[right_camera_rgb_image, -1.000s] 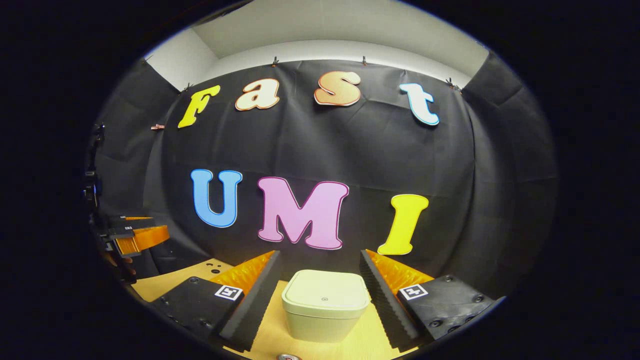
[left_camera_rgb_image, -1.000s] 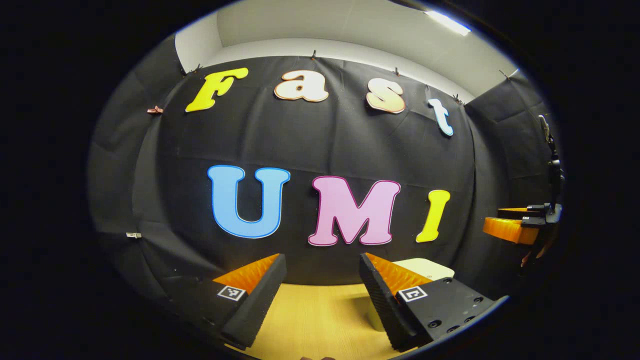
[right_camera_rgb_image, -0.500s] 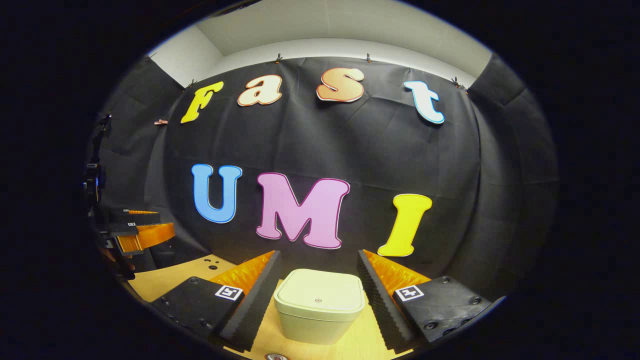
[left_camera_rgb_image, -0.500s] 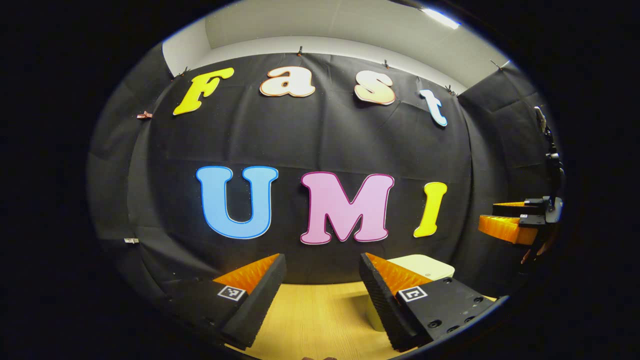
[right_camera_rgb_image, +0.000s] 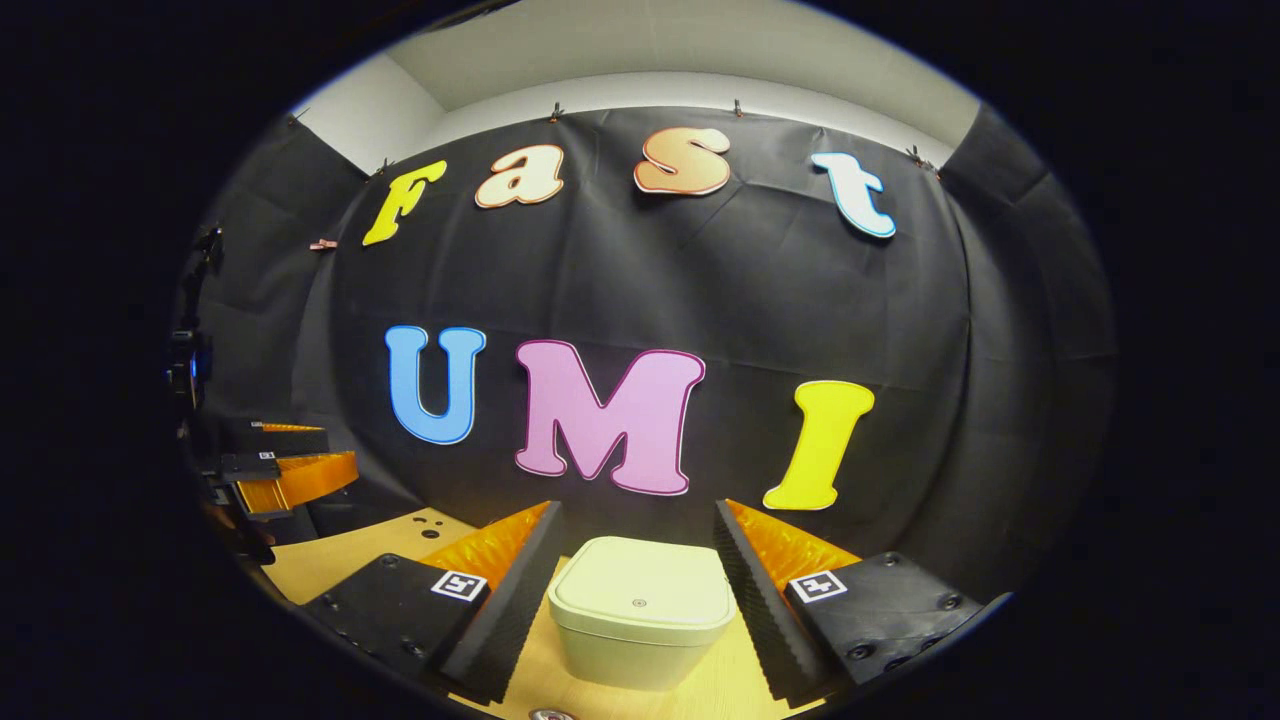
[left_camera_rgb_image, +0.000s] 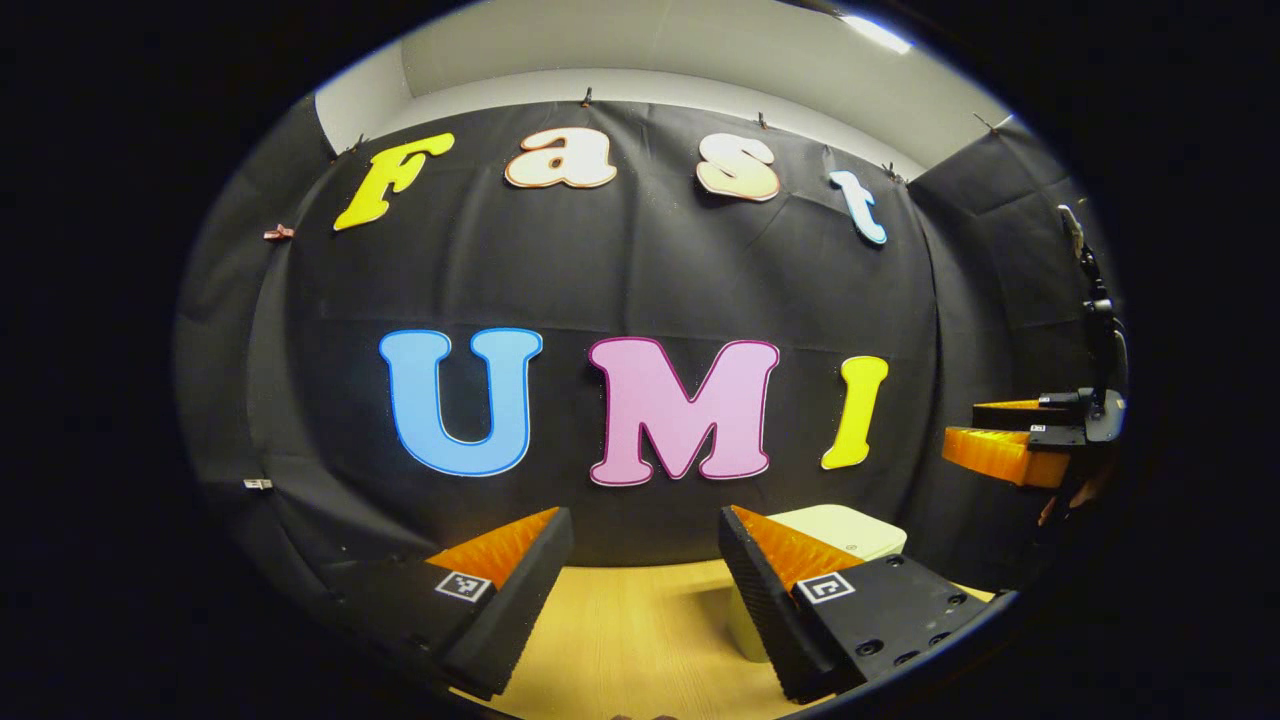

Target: Press the lid of the desktop garbage bin to open it, pick up the crumpled paper on the desktop and throw it into the bin, then pick up the pop can on the desktop and drop it into the bin, and finally close the garbage bin lid.

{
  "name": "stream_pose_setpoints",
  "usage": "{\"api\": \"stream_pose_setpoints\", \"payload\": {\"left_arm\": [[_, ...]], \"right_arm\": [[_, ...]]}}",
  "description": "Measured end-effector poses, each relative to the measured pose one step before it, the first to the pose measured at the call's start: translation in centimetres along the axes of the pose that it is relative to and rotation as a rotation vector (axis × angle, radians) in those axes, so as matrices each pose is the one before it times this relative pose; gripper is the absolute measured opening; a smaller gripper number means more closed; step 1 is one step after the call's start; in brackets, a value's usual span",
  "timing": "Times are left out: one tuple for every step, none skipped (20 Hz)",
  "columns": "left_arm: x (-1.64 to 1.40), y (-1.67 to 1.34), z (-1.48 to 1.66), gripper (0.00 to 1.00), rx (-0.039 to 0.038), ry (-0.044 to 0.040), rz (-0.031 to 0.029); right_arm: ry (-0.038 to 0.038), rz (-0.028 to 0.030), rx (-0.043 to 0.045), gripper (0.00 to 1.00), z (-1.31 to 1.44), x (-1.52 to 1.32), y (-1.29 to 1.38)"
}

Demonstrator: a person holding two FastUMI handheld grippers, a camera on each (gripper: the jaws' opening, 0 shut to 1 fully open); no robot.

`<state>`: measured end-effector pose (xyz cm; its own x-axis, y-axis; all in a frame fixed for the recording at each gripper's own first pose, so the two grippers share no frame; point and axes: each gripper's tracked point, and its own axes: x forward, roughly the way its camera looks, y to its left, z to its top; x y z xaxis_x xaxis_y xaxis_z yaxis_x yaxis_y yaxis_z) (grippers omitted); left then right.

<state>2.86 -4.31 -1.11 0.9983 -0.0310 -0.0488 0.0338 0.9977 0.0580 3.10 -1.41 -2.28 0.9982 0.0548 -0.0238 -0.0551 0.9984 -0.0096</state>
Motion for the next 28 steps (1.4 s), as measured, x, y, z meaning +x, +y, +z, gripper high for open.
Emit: {"api": "stream_pose_setpoints", "payload": {"left_arm": [[0.066,-0.033,0.002,0.95,0.00199,0.00229,0.00108],[0.059,0.002,-0.087,0.95,0.00247,0.00261,0.00111],[-0.008,-0.022,0.072,0.95,0.00093,0.00093,0.00131],[0.014,-0.101,-0.133,0.95,-0.00049,0.00179,-0.00107],[0.027,-0.078,0.061,0.95,0.00006,0.00079,0.00056],[-0.104,0.041,-0.043,0.95,0.00053,0.00043,-0.00015],[-0.004,-0.037,0.058,0.95,0.00238,0.00098,0.0014],[-0.018,-0.025,-0.14,0.95,0.00291,-0.00008,0.00224],[-0.049,0.02,0.017,0.95,0.00212,-0.00009,0.00244],[-0.114,0.125,-0.035,0.95,0.00039,-0.00013,0.00361],[0.1,0.049,0.166,0.95,-0.00134,0.00102,0.00186],[-0.087,0.033,-0.159,0.95,-0.00119,0.00141,0.00318],[-0.084,0.048,0.073,0.95,-0.00082,0.00061,0.00203],[-0.058,-0.014,-0.164,0.95,0.00052,0.002,0.00196],[-0.018,0.033,-0.008,0.95,0.0008,0.0018,0.00245],[-0.128,0.051,0.061,0.95,0.00007,-0.0007,0.00111],[-0.118,0.0,0.177,0.95,0.00007,-0.00222,0.00166],[-0.172,-0.001,-0.093,0.95,0.00074,-0.00134,0.00144],[-0.036,-0.002,0.071,0.95,0.00165,0.00003,0.00028],[-0.025,0.205,0.094,0.95,0.00325,-0.00024,0.00278],[-0.093,0.087,-0.199,0.95,0.00313,0.00082,0.00323],[-0.17,0.125,-0.092,0.95,0.00185,0.00234,0.00494],[-0.22,0.167,-0.087,0.95,0.00079,0.00074,0.00546],[-0.029,0.179,0.085,0.95,-0.0001,0.00062,0.00481],[-0.073,0.265,-0.06,0.95,-0.00063,0.00167,0.00737],[0.012,0.215,-0.009,0.95,-0.00153,0.00279,0.00702],[-0.094,0.157,-0.204,0.95,-0.00141,0.00281,0.0066],[-0.005,0.095,-0.01,0.95,-0.00081,0.00145,0.0057]], "right_arm": [[0.00594,-0.0038,-0.00268,0.92,-0.203,0.02,-0.039],[0.00489,0.00891,0.00346,0.84,0.035,0.114,-0.007],[0.01409,0.0085,0.00733,0.77,-0.403,0.102,0.136],[0.02191,0.0129,0.00661,0.69,-0.505,0.275,0.195],[0.02575,0.00529,0.0037,0.58,-0.715,0.21,0.055],[0.02003,0.02079,0.0154,0.45,-0.333,0.093,0.362],[0.00162,-0.00179,0.01652,0.31,-0.103,0.095,-0.249],[-0.00525,-0.01139,0.01237,0.21,0.125,0.482,-0.238],[-0.00789,-0.00549,0.00295,0.09,0.037,-0.299,-0.332],[0.00678,0.03281,0.0088,0.09,-0.037,0.064,0.674],[0.01495,-0.0211,-0.02248,0.1,-0.342,0.232,-0.314],[0.00385,-0.02366,-0.03172,0.07,-0.065,0.068,-0.978],[0.00724,0.00139,-0.02943,0.06,-0.099,0.83,-0.121],[0.00509,0.00957,-0.01264,0.06,0.075,0.322,0.162],[0.01185,0.01586,-0.0041,0.05,0.023,0.529,0.278],[0.01962,0.02205,0.00575,0.05,-0.2,0.639,0.302],[0.02145,0.02027,0.00583,0.05,-0.358,0.72,0.293],[0.0209,0.01744,0.00261,0.05,-0.396,0.846,0.118],[0.0161,0.00729,0.00121,0.05,-0.425,0.836,-0.131],[0.01777,0.00788,0.00589,0.06,-0.372,0.659,-0.126],[0.01567,0.00564,0.00743,0.05,-0.519,0.752,-0.18],[0.01635,0.00387,0.00247,0.05,-0.434,0.724,-0.16],[0.01207,-0.00019,-0.00476,0.05,-0.435,0.816,-0.269],[0.01368,-0.00165,-0.01014,0.05,-0.377,0.597,-0.257],[0.01598,0.00122,-0.00875,0.05,-0.632,0.679,-0.286],[0.0201,0.0033,-0.00432,0.05,-0.685,0.597,-0.186],[0.02135,0.00753,0.00373,0.05,-0.776,0.532,-0.04],[0.02072,0.00585,0.00709,0.05,-0.678,0.563,-0.047]]}}
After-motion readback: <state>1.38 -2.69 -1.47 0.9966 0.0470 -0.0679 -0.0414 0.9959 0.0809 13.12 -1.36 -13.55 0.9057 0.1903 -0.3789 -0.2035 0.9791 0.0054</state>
